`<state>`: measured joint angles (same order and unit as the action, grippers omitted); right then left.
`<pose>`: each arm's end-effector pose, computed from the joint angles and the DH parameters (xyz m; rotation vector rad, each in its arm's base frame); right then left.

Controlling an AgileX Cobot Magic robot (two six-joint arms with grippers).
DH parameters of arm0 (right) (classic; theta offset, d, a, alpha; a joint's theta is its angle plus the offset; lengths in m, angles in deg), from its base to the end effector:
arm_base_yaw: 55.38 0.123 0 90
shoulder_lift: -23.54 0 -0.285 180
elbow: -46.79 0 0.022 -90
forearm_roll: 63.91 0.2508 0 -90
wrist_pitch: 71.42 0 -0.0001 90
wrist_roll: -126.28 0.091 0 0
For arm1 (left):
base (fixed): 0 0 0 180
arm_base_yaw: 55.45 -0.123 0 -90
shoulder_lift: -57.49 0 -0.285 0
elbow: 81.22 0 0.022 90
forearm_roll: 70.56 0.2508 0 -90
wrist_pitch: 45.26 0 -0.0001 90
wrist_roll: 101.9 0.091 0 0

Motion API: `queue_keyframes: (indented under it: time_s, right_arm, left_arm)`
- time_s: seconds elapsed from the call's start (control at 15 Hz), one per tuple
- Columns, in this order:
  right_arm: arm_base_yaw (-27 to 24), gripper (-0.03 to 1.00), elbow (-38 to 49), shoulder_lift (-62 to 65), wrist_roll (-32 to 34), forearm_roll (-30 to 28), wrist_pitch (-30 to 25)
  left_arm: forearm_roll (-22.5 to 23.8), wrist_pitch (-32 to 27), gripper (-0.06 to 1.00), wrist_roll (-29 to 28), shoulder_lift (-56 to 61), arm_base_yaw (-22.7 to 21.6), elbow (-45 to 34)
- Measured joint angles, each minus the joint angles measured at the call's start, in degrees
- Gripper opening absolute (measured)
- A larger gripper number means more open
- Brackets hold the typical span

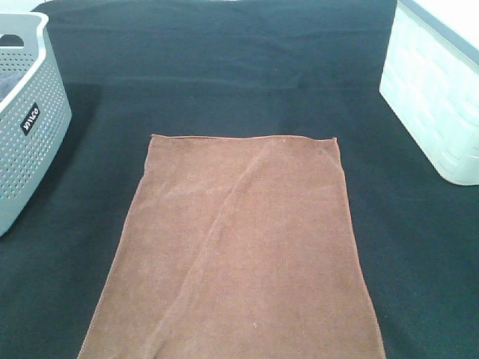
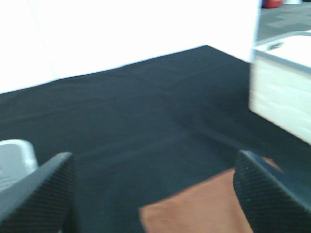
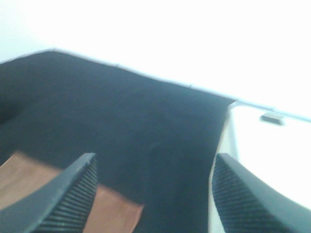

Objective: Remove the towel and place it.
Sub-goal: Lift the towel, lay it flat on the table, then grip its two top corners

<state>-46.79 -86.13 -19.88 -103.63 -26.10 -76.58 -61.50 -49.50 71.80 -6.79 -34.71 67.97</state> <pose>0.1323 0.0251 0.3314 -0.3392 1.6154 -0.0026 0.2041 -0.0761 0.3647 0.3451 1.7032 -0.2211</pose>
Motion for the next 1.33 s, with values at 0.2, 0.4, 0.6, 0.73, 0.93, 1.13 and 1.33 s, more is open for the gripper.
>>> queue_keyframes:
  time_s: [0.2,0.4,0.6,0.73,0.93,1.13,1.33]
  right_arm:
    - [0.0,0.62,-0.5,-3.3,0.6,0.2,6.8]
    - [0.0,0.62,-5.0,-9.9,3.8,0.5,7.2]
    - [-0.3,0.62,-18.9,-25.0,12.0,1.0,-2.1]
    - [-1.1,0.62,-28.8,-35.4,17.5,-1.4,-14.7]
    - [-5.6,0.62,-45.8,-49.2,24.5,-6.4,-34.6]
    - [-6.9,0.62,-54.9,-59.2,25.3,-7.0,-41.8]
    - [-6.9,0.62,-56.0,-65.9,25.4,-6.8,-42.6]
  left_arm:
    - [1.1,-1.4,0.82,-0.5,-7.5,-9.2,5.1]
    - [1.4,-12.2,0.81,-1.0,-15.3,-15.2,16.0]
    - [1.4,-33.1,0.81,-1.1,-27.6,-18.4,34.1]
    - [-3.7,-40.8,0.81,4.1,-33.4,-18.4,41.4]
    - [-16.0,-45.7,0.81,12.6,-40.9,-18.7,48.6]
    - [-27.6,-47.0,0.81,19.4,-46.8,-18.7,50.3]
    - [-36.0,-47.4,0.81,24.1,-53.1,-18.7,50.3]
